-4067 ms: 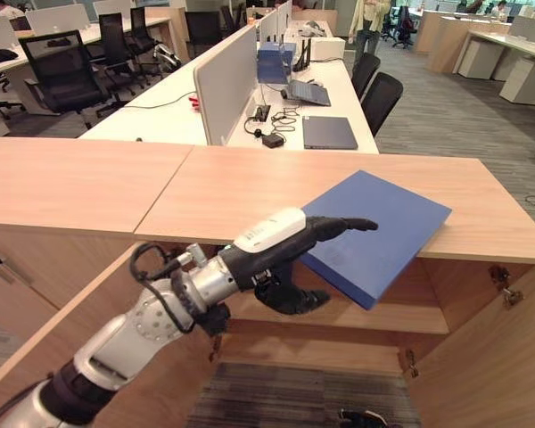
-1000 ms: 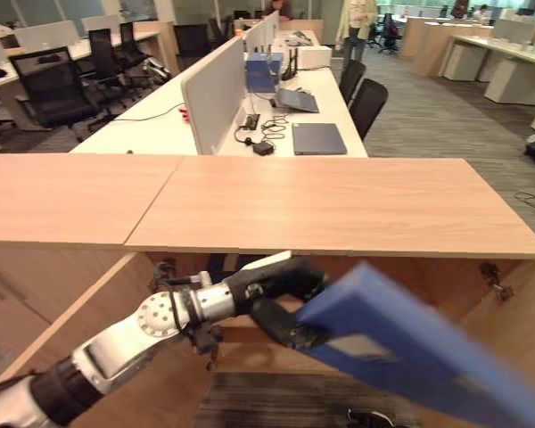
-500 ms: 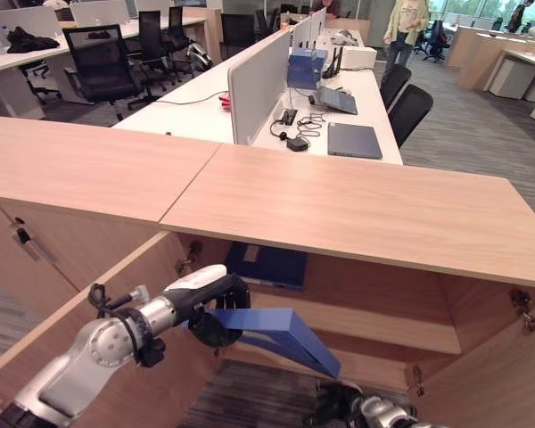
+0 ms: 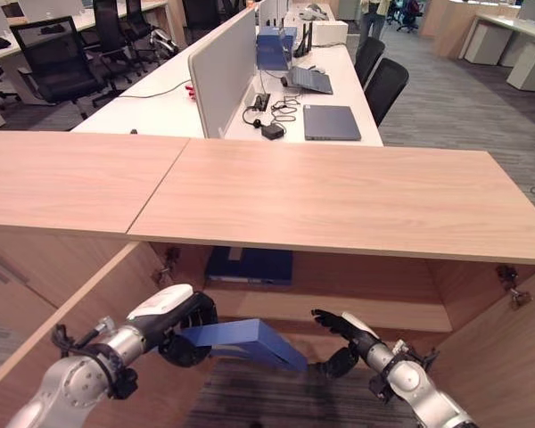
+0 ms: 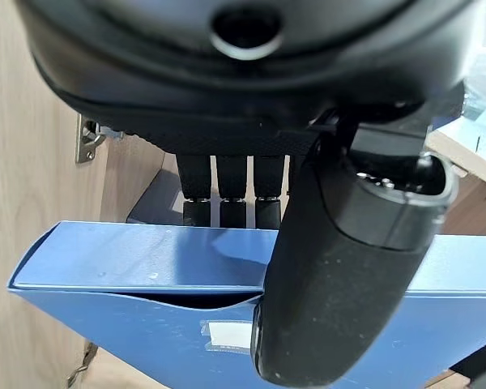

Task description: Put the empty folder in the office cabinet

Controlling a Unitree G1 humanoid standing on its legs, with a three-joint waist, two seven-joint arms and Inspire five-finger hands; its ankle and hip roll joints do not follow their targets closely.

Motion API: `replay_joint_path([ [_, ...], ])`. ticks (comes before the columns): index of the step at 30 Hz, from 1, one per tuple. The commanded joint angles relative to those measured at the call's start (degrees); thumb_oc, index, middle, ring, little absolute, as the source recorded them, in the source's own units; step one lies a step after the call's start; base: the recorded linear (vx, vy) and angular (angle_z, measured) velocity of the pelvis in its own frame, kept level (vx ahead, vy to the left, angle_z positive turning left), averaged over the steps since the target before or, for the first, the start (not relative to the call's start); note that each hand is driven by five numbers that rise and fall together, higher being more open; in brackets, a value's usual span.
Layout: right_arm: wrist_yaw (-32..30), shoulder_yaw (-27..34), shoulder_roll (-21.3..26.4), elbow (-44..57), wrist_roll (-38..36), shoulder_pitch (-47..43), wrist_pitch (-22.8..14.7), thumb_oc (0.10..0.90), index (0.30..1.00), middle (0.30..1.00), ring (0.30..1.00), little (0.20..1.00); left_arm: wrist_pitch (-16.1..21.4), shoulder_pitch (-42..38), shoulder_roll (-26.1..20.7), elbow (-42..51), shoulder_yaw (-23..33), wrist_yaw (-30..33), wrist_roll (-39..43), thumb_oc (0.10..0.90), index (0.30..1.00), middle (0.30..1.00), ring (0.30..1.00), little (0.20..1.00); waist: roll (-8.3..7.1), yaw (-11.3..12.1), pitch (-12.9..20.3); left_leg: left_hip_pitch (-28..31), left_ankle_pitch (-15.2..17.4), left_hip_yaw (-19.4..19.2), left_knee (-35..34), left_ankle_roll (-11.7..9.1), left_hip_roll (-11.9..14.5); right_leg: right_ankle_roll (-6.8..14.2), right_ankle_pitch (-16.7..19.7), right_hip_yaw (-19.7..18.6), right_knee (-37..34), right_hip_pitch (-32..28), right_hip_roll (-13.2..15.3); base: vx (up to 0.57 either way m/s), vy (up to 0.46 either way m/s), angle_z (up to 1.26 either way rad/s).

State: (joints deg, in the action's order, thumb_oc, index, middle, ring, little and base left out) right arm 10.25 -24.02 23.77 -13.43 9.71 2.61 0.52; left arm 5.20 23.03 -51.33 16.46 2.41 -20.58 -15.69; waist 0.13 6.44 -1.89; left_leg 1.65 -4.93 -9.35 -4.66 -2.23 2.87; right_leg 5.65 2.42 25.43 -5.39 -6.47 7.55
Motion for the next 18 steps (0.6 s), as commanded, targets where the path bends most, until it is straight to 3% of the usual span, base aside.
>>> replay_joint_path([
  [1, 0.04, -0.15, 1.73, 8.95, 1.80, -3.82, -5.47, 0.800, 0.900, 0.900, 0.900, 0.900, 3.60, -5.02, -2.26, 4.02, 4.73, 4.89, 2.29, 0.400, 0.300, 0.300, 0.300, 0.300, -0.74, -0.69, 0.76, 1.02, 5.70, -1.47, -0.34, 0.99, -1.73, 0.45, -2.82, 1.88, 0.39, -0.61, -1.14, 0.00, 0.000, 0.00],
  [10, 2.14, 3.06, 3.31, 14.50, -0.12, 0.35, -5.74, 0.800, 0.900, 0.900, 0.900, 0.900, 3.12, -4.43, 0.89, 0.79, 7.48, 6.45, -0.01, 0.400, 0.300, 0.300, 0.300, 0.300, -0.88, -1.57, 0.80, 0.90, 5.79, -1.94, -0.34, 1.05, -1.63, 0.40, -2.77, 1.60, 0.39, -0.27, -1.12, 0.00, 0.000, 0.00],
  [18, 7.42, -2.34, 1.71, 16.02, -14.61, -3.46, -5.87, 0.800, 0.900, 0.900, 0.900, 0.900, 3.73, -11.17, 3.29, -2.21, 3.48, 10.65, -7.43, 0.400, 0.300, 0.300, 0.300, 0.300, -1.67, -1.29, 1.06, 0.79, 5.60, -2.24, -0.34, 0.72, -1.44, 0.26, -2.80, 1.80, 0.39, -0.18, -1.08, -0.01, -0.005, -0.06],
])
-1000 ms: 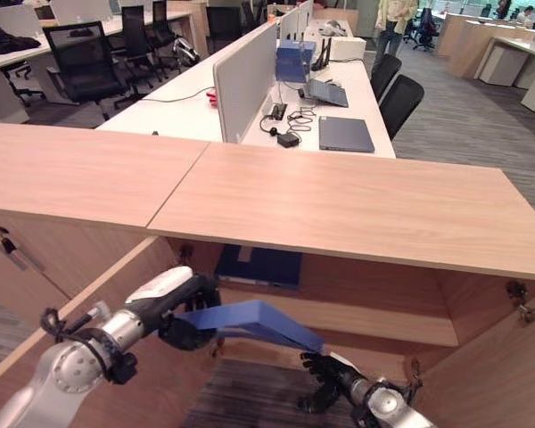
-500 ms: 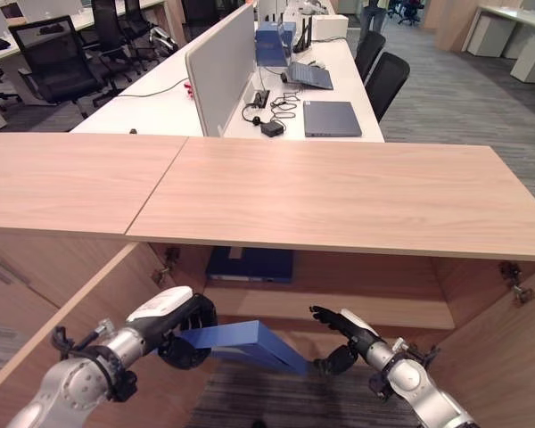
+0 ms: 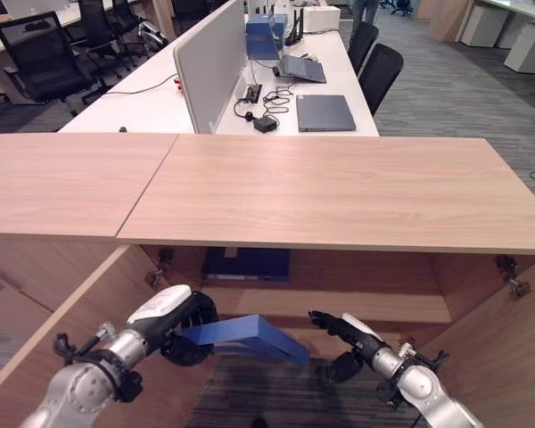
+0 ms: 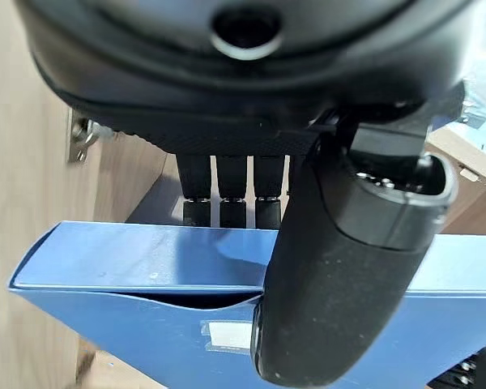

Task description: Put the empty folder in the office cabinet

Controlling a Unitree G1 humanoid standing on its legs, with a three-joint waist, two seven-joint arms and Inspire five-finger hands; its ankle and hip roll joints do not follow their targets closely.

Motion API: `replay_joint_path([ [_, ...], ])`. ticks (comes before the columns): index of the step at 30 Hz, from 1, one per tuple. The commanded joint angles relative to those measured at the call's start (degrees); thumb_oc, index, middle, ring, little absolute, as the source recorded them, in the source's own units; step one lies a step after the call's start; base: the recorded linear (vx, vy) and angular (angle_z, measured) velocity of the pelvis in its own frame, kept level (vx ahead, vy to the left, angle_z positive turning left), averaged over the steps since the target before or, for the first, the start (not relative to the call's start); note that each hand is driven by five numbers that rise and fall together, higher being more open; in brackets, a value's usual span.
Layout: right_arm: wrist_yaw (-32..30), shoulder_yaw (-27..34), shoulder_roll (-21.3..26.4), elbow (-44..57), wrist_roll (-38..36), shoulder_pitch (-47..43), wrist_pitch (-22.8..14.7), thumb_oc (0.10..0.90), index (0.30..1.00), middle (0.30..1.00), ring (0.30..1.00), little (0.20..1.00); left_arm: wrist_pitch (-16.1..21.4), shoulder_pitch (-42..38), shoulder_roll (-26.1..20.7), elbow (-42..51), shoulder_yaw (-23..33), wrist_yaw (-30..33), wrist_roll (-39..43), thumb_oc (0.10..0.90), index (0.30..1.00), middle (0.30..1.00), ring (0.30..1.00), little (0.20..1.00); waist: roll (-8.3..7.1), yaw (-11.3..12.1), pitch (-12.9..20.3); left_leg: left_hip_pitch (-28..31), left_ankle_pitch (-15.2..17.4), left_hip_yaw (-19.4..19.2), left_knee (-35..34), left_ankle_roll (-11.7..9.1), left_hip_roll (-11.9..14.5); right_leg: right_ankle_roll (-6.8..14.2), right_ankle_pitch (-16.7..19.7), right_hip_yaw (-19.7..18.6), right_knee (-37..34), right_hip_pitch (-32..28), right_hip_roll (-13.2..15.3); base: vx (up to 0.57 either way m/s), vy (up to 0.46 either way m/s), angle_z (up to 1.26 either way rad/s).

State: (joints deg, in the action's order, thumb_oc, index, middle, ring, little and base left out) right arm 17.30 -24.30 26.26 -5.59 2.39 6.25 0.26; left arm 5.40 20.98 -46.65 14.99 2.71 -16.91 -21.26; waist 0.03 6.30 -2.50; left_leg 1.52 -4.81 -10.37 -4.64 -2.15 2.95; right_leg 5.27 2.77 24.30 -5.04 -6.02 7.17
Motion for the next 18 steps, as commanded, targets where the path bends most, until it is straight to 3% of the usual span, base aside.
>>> replay_joint_path([
  [1, 0.31, -2.06, -0.79, 8.03, -7.30, -7.21, -5.69, 0.800, 0.900, 0.900, 0.900, 0.900, 3.54, -9.30, -1.39, -0.87, 3.06, 7.04, -1.90, 0.400, 0.300, 0.300, 0.300, 0.300, -1.56, -1.12, 1.64, 0.90, 5.48, -1.21, -0.36, 0.64, -1.51, 0.64, -3.14, 2.94, 0.04, -0.62, -0.70, 0.00, 0.000, 0.00],
  [6, -1.50, -5.22, -3.12, 3.69, -5.77, -11.18, -6.50, 0.800, 0.900, 0.900, 0.900, 0.900, 4.50, -12.71, -0.22, 1.55, 1.20, 7.72, -0.99, 0.400, 0.300, 0.300, 0.300, 0.300, -1.61, -0.64, 1.76, 1.02, 5.55, -1.23, -0.36, 0.67, -1.60, 0.63, -3.14, 3.04, 0.04, -0.69, -0.68, 0.00, 0.000, 0.00],
  [11, -5.12, -7.94, -4.35, -3.09, 0.08, -15.94, -7.61, 0.800, 0.900, 0.900, 0.900, 0.900, 6.02, -15.37, 0.77, 7.02, -0.73, 6.92, 6.83, 0.400, 0.300, 0.300, 0.300, 0.300, -1.27, -0.14, 1.91, 1.15, 5.58, -0.83, -0.36, 0.72, -1.69, 0.59, -3.28, 3.29, 0.04, -0.93, -0.66, 0.00, 0.000, 0.01],
  [12, -6.61, -7.98, -4.87, -5.15, 0.76, -17.36, -7.89, 0.800, 0.900, 0.900, 0.900, 0.900, 6.93, -16.56, 0.57, 9.50, -2.52, 5.65, 13.02, 0.400, 0.300, 0.300, 0.300, 0.300, -1.00, -0.17, 2.02, 1.24, 5.53, -0.66, -0.36, 0.80, -1.80, 0.64, -3.22, 3.43, 0.04, -1.01, -0.68, 0.00, 0.001, 0.07],
  [14, -7.32, -7.99, -5.28, -6.36, 0.88, -18.35, -8.15, 0.800, 0.900, 0.900, 0.900, 0.900, 7.21, -17.36, -0.09, 10.63, -3.76, 4.67, 16.79, 0.400, 0.300, 0.300, 0.300, 0.300, -0.78, -0.15, 2.09, 1.26, 5.48, -0.56, -0.36, 0.84, -1.83, 0.67, -3.21, 3.48, 0.04, -1.09, -0.70, 0.01, 0.006, 0.11],
  [17, -8.92, -8.51, -5.81, -7.79, 2.83, -21.18, -9.68, 0.800, 0.900, 0.900, 0.900, 0.900, 7.85, -19.40, -3.94, 14.99, -8.03, -0.12, 33.01, 0.400, 0.300, 0.300, 0.300, 0.300, -0.33, -0.07, 2.28, 1.44, 5.41, -0.43, -0.36, 0.89, -1.93, 0.85, -3.11, 3.69, 0.04, -1.28, -0.67, 0.01, 0.011, 0.08],
  [18, -9.69, -9.07, -6.01, -8.46, 2.46, -22.62, -10.42, 0.800, 0.900, 0.900, 0.900, 0.900, 7.33, -21.08, -5.39, 16.66, -11.83, -2.14, 42.34, 0.400, 0.300, 0.300, 0.300, 0.300, -0.22, -0.21, 2.42, 1.61, 5.38, -0.45, -0.36, 0.92, -1.96, 0.95, -3.04, 3.67, 0.04, -1.36, -0.65, 0.02, 0.007, 0.04],
])
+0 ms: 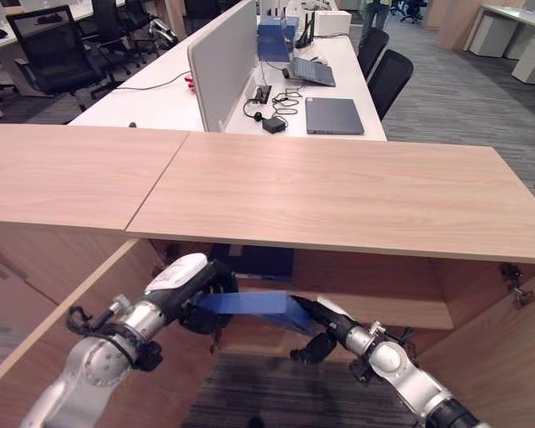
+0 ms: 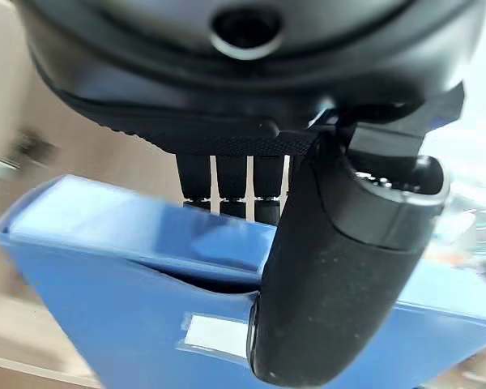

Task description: Put the empty folder in the office cabinet

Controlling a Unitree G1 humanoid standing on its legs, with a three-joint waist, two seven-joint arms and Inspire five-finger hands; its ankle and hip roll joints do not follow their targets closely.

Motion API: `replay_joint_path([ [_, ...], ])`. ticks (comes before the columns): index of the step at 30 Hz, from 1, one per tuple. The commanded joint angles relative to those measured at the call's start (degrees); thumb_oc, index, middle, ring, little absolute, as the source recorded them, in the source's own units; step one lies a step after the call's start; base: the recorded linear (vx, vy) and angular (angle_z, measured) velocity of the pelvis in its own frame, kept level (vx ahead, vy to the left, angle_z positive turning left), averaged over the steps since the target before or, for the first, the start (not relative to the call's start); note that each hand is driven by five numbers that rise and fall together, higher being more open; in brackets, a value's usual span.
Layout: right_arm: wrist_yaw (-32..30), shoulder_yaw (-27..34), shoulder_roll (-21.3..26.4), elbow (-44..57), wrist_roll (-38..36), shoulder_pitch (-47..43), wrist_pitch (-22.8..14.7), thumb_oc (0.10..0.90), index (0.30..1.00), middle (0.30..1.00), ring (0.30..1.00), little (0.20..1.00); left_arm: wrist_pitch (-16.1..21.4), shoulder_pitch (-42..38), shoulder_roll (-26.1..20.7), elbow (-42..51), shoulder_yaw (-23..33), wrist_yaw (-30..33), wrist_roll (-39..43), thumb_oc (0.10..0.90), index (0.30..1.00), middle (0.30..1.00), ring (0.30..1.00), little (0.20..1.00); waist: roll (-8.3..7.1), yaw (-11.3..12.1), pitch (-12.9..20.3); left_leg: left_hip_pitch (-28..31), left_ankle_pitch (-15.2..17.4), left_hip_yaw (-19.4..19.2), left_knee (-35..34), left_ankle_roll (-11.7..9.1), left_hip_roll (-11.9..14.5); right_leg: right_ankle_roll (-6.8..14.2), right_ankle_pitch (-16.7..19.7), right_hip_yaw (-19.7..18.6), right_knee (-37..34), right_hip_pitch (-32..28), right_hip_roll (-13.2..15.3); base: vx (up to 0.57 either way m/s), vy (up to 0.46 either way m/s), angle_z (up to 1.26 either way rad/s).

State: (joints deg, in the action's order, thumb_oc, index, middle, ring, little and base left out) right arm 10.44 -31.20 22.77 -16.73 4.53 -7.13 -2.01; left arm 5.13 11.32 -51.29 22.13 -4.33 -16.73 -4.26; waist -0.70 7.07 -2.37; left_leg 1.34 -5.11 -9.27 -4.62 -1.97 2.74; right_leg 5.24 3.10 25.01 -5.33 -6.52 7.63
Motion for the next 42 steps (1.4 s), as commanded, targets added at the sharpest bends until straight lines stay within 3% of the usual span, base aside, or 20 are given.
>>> replay_joint_path([
  [1, -3.09, -2.66, -2.71, 2.43, 0.17, -10.00, -8.37, 0.800, 0.900, 0.900, 0.900, 0.900, 7.18, -12.47, -1.46, 10.01, -6.56, -2.92, 28.71, 0.400, 0.300, 0.300, 0.300, 0.300, 0.60, -1.11, 2.38, 1.90, 5.68, -1.59, -0.38, 0.76, -1.78, 1.00, -3.35, 2.91, 0.33, -0.89, -1.13, 0.01, 0.001, 0.04],
  [6, -4.85, -4.67, -4.00, -0.37, -0.49, -13.21, -9.17, 0.800, 0.900, 0.900, 0.900, 0.900, 5.63, -19.20, -4.08, 10.92, -15.20, -3.77, 38.44, 0.400, 0.300, 0.300, 0.300, 0.300, 0.46, -1.07, 2.26, 2.25, 5.67, -1.58, -0.38, 0.74, -1.77, 1.09, -3.31, 2.74, 0.33, -1.21, -1.27, 0.00, -0.010, -0.02],
  [8, -4.59, -6.53, -4.88, -1.29, -1.03, -13.85, -9.60, 0.800, 0.900, 0.900, 0.900, 0.900, 5.60, -23.69, -3.49, 9.65, -19.65, -3.04, 41.22, 0.400, 0.300, 0.300, 0.300, 0.300, 0.26, -1.18, 2.21, 2.27, 5.60, -1.55, -0.38, 0.68, -1.76, 1.11, -3.32, 2.59, 0.33, -1.25, -1.36, 0.00, -0.007, 0.02],
  [12, -3.32, -9.71, -6.96, -2.35, -3.63, -13.45, -9.40, 0.800, 0.900, 0.900, 0.900, 0.900, 5.25, -27.17, -0.38, 8.06, -23.26, -2.60, 46.09, 0.400, 0.300, 0.300, 0.300, 0.300, 0.11, -1.59, 2.14, 2.30, 5.53, -1.56, -0.38, 0.68, -1.74, 1.00, -3.39, 2.48, 0.33, -1.23, -1.44, 0.00, -0.005, 0.00],
  [13, -2.65, -10.15, -7.77, -2.70, -6.01, -13.01, -9.28, 0.555, 0.533, 0.533, 0.533, 0.533, 5.07, -27.50, 0.25, 7.52, -23.77, -2.48, 46.77, 0.400, 0.300, 0.300, 0.300, 0.300, 0.10, -1.68, 2.13, 2.35, 5.50, -1.59, -0.38, 0.67, -1.74, 0.98, -3.39, 2.45, 0.33, -1.22, -1.46, 0.00, 0.000, 0.00],
  [14, -1.89, -10.40, -8.83, -2.98, -9.94, -12.15, -9.15, 0.400, 0.300, 0.300, 0.300, 0.300, 5.00, -27.56, 0.94, 6.89, -24.41, -2.23, 47.20, 0.400, 0.300, 0.300, 0.300, 0.300, 0.08, -1.81, 2.08, 2.39, 5.44, -1.62, -0.38, 0.67, -1.73, 0.94, -3.34, 2.41, 0.33, -1.21, -1.45, 0.00, 0.000, 0.00],
  [16, 0.87, -10.49, -12.13, -3.77, -25.76, -8.56, -8.49, 0.400, 0.300, 0.300, 0.300, 0.300, 4.90, -27.74, 1.25, 4.92, -26.10, -1.59, 46.89, 0.400, 0.300, 0.300, 0.300, 0.300, -0.06, -2.10, 1.94, 2.39, 5.29, -1.90, -0.38, 0.55, -1.66, 0.91, -3.24, 2.20, 0.33, -1.09, -1.50, -0.01, 0.000, 0.02],
  [17, 1.63, -10.49, -12.84, -3.87, -29.79, -7.55, -8.10, 0.400, 0.300, 0.300, 0.300, 0.300, 4.89, -27.59, 1.13, 4.66, -26.23, -1.54, 46.79, 0.400, 0.300, 0.300, 0.300, 0.300, -0.14, -2.20, 1.90, 2.38, 5.26, -1.96, -0.38, 0.52, -1.67, 0.90, -3.22, 2.15, 0.33, -1.05, -1.50, -0.02, 0.001, 0.04],
  [24, 4.64, -9.93, -16.01, -5.66, -49.66, -1.34, -5.47, 0.400, 0.300, 0.300, 0.300, 0.300, 5.13, -21.99, 2.97, 2.30, -23.51, -0.13, 43.81, 0.400, 0.300, 0.300, 0.300, 0.300, -0.68, -2.12, 2.01, 2.73, 6.30, -1.69, -0.38, -0.23, -1.37, 1.35, -3.82, 1.34, 0.33, -1.12, -1.82, 0.03, -0.003, -0.01],
  [27, 5.03, -8.73, -16.91, -6.65, -54.58, 0.82, -4.19, 0.400, 0.300, 0.300, 0.300, 0.300, 4.67, -20.17, 5.14, 1.37, -22.45, 0.33, 43.75, 0.400, 0.300, 0.300, 0.300, 0.300, -0.86, -2.11, 1.95, 2.57, 6.33, -1.67, -0.38, -0.27, -1.43, 1.39, -3.73, 1.39, 0.33, -0.94, -1.81, 0.00, 0.000, 0.00],
  [35, 5.63, -5.91, -15.70, -6.20, -57.05, 4.18, -2.73, 0.400, 0.300, 0.300, 0.300, 0.300, 3.17, -15.65, 8.31, -0.38, -21.24, -0.65, 43.73, 0.400, 0.300, 0.300, 0.300, 0.300, -1.07, -2.27, 1.89, 2.27, 6.38, -1.61, -0.38, -0.21, -1.44, 1.46, -3.61, 1.45, 0.33, -0.63, -1.77, 0.00, 0.000, 0.00],
  [37, 5.85, -5.19, -14.79, -6.08, -56.91, 5.17, -2.32, 0.400, 0.300, 0.300, 0.300, 0.300, 2.60, -14.10, 8.48, -1.47, -20.84, -0.69, 43.51, 0.800, 0.900, 0.900, 0.900, 0.900, -1.07, -2.40, 1.91, 2.21, 6.37, -1.65, -0.38, -0.18, -1.45, 1.47, -3.58, 1.41, 0.33, -0.56, -1.82, 0.00, 0.000, 0.00],
  [42, 6.28, -1.64, -10.98, -7.61, -52.65, 8.47, -0.86, 0.400, 0.300, 0.300, 0.300, 0.300, 1.46, -2.95, 12.44, -6.96, -11.94, 1.94, 44.11, 0.800, 0.900, 0.900, 0.900, 0.900, -1.57, -2.02, 1.65, 1.89, 6.23, -1.40, -0.38, -0.14, -1.51, 1.34, -3.53, 1.48, 0.33, -0.38, -1.90, 0.00, -0.003, 0.00],
])
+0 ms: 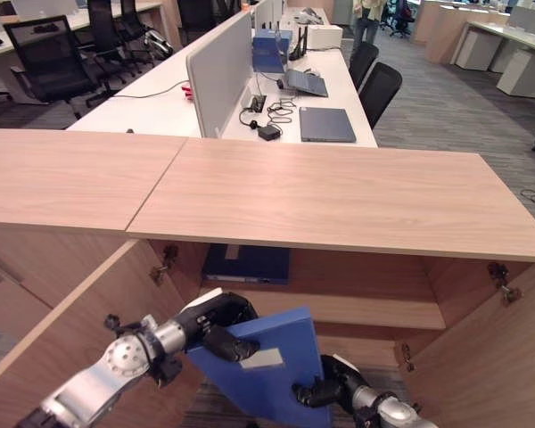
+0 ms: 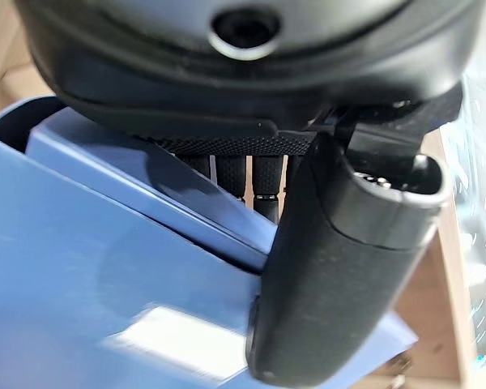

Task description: Put the empty folder in the office cabinet

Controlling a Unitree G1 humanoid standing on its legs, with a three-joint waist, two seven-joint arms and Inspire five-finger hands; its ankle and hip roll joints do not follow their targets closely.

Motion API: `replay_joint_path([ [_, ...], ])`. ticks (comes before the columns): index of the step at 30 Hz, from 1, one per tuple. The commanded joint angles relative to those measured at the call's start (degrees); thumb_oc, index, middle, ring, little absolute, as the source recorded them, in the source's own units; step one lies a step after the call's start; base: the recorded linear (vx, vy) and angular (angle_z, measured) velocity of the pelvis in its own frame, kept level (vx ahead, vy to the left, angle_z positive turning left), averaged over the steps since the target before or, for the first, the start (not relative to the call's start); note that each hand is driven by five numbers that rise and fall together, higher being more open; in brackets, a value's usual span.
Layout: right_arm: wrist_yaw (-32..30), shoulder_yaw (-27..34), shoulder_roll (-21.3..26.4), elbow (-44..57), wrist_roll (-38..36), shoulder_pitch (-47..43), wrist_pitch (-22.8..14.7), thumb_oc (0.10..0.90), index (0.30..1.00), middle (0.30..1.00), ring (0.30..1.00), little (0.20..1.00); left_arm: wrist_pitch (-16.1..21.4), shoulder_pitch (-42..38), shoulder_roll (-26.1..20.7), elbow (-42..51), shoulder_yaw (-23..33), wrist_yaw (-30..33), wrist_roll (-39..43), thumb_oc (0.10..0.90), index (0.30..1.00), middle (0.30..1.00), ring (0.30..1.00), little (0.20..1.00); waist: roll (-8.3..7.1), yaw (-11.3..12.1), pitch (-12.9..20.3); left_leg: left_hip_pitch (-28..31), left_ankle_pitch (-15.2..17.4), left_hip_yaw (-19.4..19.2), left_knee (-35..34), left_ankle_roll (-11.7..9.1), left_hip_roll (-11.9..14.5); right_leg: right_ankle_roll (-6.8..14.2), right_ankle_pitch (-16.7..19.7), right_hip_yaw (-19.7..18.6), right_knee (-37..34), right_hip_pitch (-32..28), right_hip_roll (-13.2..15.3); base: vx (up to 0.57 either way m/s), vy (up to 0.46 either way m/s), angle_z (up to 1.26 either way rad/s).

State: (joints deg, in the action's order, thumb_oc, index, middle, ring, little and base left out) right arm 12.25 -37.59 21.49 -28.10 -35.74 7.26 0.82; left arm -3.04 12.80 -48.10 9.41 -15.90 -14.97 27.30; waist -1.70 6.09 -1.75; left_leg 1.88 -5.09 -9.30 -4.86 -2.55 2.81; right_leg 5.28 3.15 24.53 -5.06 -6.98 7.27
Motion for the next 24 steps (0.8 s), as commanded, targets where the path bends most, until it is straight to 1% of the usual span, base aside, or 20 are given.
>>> replay_joint_path([
  [1, 4.43, 5.50, -8.25, 3.70, -9.64, -5.04, -3.53, 0.400, 0.300, 0.300, 0.300, 0.300, 9.58, -2.40, 11.78, 2.07, 2.12, 1.99, 12.43, 0.800, 0.900, 0.900, 0.900, 0.900, -0.72, -0.99, 0.91, 1.25, 6.17, -1.32, -0.14, 0.46, -1.60, 1.23, -3.56, 2.02, 0.06, 0.12, -1.58, 0.00, 0.000, 0.00],
  [2, 4.28, 6.30, -6.84, 3.61, -6.89, -4.57, -3.32, 0.400, 0.300, 0.300, 0.300, 0.300, 9.16, -1.18, 13.56, -0.05, 3.76, 3.26, 10.87, 0.800, 0.900, 0.900, 0.900, 0.900, -0.82, -1.03, 0.86, 1.12, 6.17, -1.22, -0.14, 0.50, -1.59, 1.17, -3.64, 2.07, 0.06, 0.17, -1.63, -0.01, -0.019, 0.03],
  [3, 4.15, 7.68, -5.02, 3.32, -1.92, -3.75, -3.28, 0.400, 0.300, 0.300, 0.300, 0.300, 8.69, 0.47, 14.97, -3.00, 6.43, 4.86, 6.88, 0.800, 0.900, 0.900, 0.900, 0.900, -1.02, -0.92, 0.70, 0.99, 6.21, -1.14, -0.14, 0.55, -1.63, 1.10, -3.77, 2.06, 0.06, 0.25, -1.69, 0.00, -0.018, 0.04],
  [4, 4.13, 9.53, -2.84, 3.56, 4.35, -3.30, -3.27, 0.400, 0.300, 0.300, 0.300, 0.300, 8.69, 3.44, 17.24, -4.98, 10.70, 5.70, 3.23, 0.800, 0.900, 0.900, 0.900, 0.900, -0.98, -1.08, 0.78, 0.83, 6.35, -1.07, -0.14, 0.64, -1.62, 1.00, -3.95, 1.91, 0.06, 0.36, -1.74, 0.00, -0.011, 0.04],
  [5, 4.14, 9.50, -2.78, 3.61, 4.45, -3.27, -3.25, 0.400, 0.300, 0.300, 0.300, 0.300, 8.71, 3.49, 17.37, -4.99, 10.74, 5.68, 3.13, 0.800, 0.900, 0.900, 0.900, 0.900, -0.91, -1.15, 0.81, 0.82, 6.36, -1.06, -0.14, 0.64, -1.61, 1.00, -3.95, 1.92, 0.06, 0.37, -1.74, 0.00, 0.000, 0.00],
  [6, 3.74, 10.95, -1.59, 2.37, 9.39, -3.23, -2.98, 0.400, 0.300, 0.300, 0.300, 0.300, 8.31, 4.16, 19.98, -8.96, 13.97, 7.06, 0.04, 0.800, 0.900, 0.900, 0.900, 0.900, -0.99, -1.12, 0.85, 0.65, 6.42, -1.04, -0.14, 0.74, -1.58, 0.92, -4.06, 1.98, 0.06, 0.42, -1.70, 0.00, -0.005, -0.04],
  [8, 3.05, 12.38, -1.37, -0.06, 12.53, -3.10, -2.22, 0.400, 0.300, 0.300, 0.300, 0.300, 7.49, 5.02, 22.74, -12.13, 17.01, 9.03, -2.41, 0.800, 0.900, 0.900, 0.900, 0.900, -0.99, -1.04, 0.87, 0.53, 6.51, -1.08, -0.14, 0.87, -1.57, 0.85, -4.14, 2.09, 0.06, 0.54, -1.69, 0.00, -0.004, -0.03],
  [11, 1.59, 13.44, -1.57, -3.54, 17.60, -4.15, -1.39, 0.400, 0.300, 0.300, 0.300, 0.300, 6.34, 5.04, 25.59, -14.05, 19.43, 11.09, -3.53, 0.800, 0.900, 0.900, 0.900, 0.900, -0.90, -0.81, 0.81, 0.30, 6.54, -0.92, -0.14, 0.98, -1.59, 0.71, -4.32, 2.07, 0.06, 0.69, -1.74, 0.00, 0.000, 0.00],
  [13, 0.95, 13.65, -0.74, -3.83, 23.34, -4.85, -1.25, 0.400, 0.300, 0.300, 0.300, 0.300, 5.80, 5.13, 26.75, -15.33, 20.54, 11.85, -3.42, 0.800, 0.900, 0.900, 0.900, 0.900, -0.90, -0.74, 0.71, 0.22, 6.58, -0.91, -0.14, 1.02, -1.64, 0.69, -4.37, 2.07, 0.06, 0.73, -1.73, 0.00, -0.001, 0.02],
  [15, 0.92, 13.59, -0.34, -3.90, 25.01, -5.10, -1.33, 0.400, 0.300, 0.300, 0.300, 0.300, 5.55, 5.02, 27.41, -16.37, 20.80, 12.26, -2.96, 0.800, 0.900, 0.900, 0.900, 0.900, -0.90, -0.72, 0.68, 0.20, 6.58, -0.86, -0.14, 1.05, -1.65, 0.67, -4.43, 2.06, 0.06, 0.73, -1.75, 0.00, -0.002, 0.02],
  [16, 0.81, 13.75, -0.32, -4.31, 25.11, -5.26, -1.21, 0.400, 0.300, 0.300, 0.300, 0.300, 5.42, 4.92, 27.56, -16.73, 20.82, 12.18, -2.96, 0.800, 0.900, 0.900, 0.900, 0.900, -0.85, -0.73, 0.67, 0.17, 6.56, -0.87, -0.14, 1.05, -1.65, 0.66, -4.45, 2.15, 0.06, 0.75, -1.74, 0.00, 0.000, 0.00],
  [18, -0.20, 14.52, -1.41, -7.54, 23.03, -5.87, -0.83, 0.400, 0.300, 0.300, 0.300, 0.300, 5.04, 4.40, 28.88, -18.88, 20.04, 12.61, 1.40, 0.800, 0.900, 0.900, 0.900, 0.900, -0.74, -0.71, 0.65, 0.01, 6.36, -0.78, -0.14, 1.06, -1.80, 0.64, -4.31, 2.38, 0.06, 0.77, -1.68, 0.00, 0.000, 0.00],
  [19, -0.22, 14.52, -1.43, -7.65, 22.99, -5.95, -0.90, 0.400, 0.300, 0.300, 0.300, 0.300, 5.07, 4.34, 28.83, -18.95, 20.01, 12.61, 1.51, 0.800, 0.900, 0.900, 0.900, 0.900, -0.73, -0.70, 0.63, 0.00, 6.36, -0.77, -0.14, 1.07, -1.79, 0.65, -4.31, 2.40, 0.06, 0.78, -1.68, 0.00, 0.000, 0.00],
  [20, -1.32, 16.00, -3.60, -10.68, 16.62, -6.59, -0.27, 0.400, 0.300, 0.300, 0.300, 0.300, 5.14, 3.63, 31.38, -20.42, 19.71, 13.36, 12.44, 0.800, 0.900, 0.900, 0.900, 0.900, -0.54, -0.75, 0.67, -0.13, 6.03, -0.76, -0.14, 1.08, -1.91, 0.64, -3.98, 2.77, 0.06, 0.91, -1.57, 0.00, 0.000, 0.00],
  [21, -2.73, 17.64, -5.27, -13.00, 10.13, -7.31, -0.41, 0.400, 0.300, 0.300, 0.300, 0.300, 4.89, 3.26, 31.94, -20.87, 18.80, 13.73, 13.95, 0.800, 0.900, 0.900, 0.900, 0.900, -0.37, -0.83, 0.68, -0.19, 5.91, -0.71, -0.14, 1.08, -1.99, 0.65, -3.85, 2.87, 0.06, 0.91, -1.54, 0.00, 0.000, 0.00],
  [22, -3.14, 18.83, -6.60, -14.40, 5.67, -8.08, -0.42, 0.400, 0.300, 0.300, 0.300, 0.300, 4.77, 3.01, 32.30, -20.57, 18.11, 14.37, 15.16, 0.800, 0.900, 0.900, 0.900, 0.900, -0.26, -0.85, 0.62, -0.20, 5.85, -0.62, -0.14, 1.10, -2.07, 0.65, -3.79, 2.90, 0.06, 0.91, -1.58, 0.00, 0.000, 0.00],
  [23, -3.13, 18.84, -6.60, -14.49, 5.58, -8.16, -0.46, 0.400, 0.300, 0.300, 0.300, 0.300, 4.77, 2.96, 32.27, -20.56, 18.08, 14.40, 15.18, 0.800, 0.900, 0.900, 0.900, 0.900, -0.27, -0.82, 0.57, -0.20, 5.85, -0.62, -0.14, 1.10, -2.07, 0.65, -3.79, 2.90, 0.06, 0.90, -1.58, -0.02, -0.001, 0.04],
  [24, -4.14, 22.75, -10.03, -16.52, -6.96, -9.52, -0.36, 0.400, 0.300, 0.300, 0.300, 0.300, 4.53, 2.56, 33.30, -20.17, 17.04, 15.23, 18.90, 0.800, 0.900, 0.900, 0.900, 0.900, 0.02, -0.91, 0.44, -0.31, 5.67, -0.44, -0.14, 1.08, -2.15, 0.70, -3.66, 2.96, 0.06, 1.07, -1.55, -0.02, -0.003, 0.05],
])
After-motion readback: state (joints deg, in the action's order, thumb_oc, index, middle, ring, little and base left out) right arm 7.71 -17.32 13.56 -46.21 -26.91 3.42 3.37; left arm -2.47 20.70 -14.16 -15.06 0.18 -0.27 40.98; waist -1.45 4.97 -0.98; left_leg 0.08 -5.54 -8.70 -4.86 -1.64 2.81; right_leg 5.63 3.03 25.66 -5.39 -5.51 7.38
